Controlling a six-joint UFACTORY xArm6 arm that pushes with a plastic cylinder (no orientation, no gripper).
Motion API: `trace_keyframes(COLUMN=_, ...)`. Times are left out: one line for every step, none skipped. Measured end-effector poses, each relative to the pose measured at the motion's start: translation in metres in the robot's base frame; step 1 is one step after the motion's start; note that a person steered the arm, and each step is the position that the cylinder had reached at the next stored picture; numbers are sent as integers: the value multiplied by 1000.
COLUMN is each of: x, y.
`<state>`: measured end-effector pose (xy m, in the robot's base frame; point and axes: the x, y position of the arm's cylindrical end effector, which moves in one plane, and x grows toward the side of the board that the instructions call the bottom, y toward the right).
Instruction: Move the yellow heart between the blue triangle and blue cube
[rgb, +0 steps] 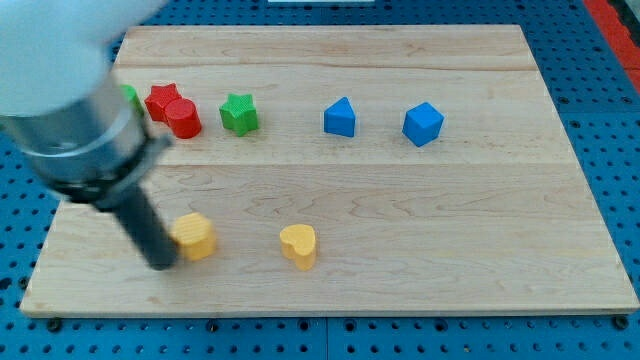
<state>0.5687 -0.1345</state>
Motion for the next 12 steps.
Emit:
trace_keyframes(x=1, y=52)
trace_keyframes(x=1, y=86)
trace_keyframes(x=1, y=118)
trace_keyframes(x=1, y=160)
trace_keyframes(x=-21, y=172)
trace_keyframes(x=-36, y=149)
trace_keyframes(x=-10, y=115)
trace_keyframes(x=-48, y=90)
trace_keyframes(x=-48, y=149)
trace_keyframes(x=-27, y=148)
trace_keyframes(x=-71, y=156)
trace_keyframes(x=-125, y=166)
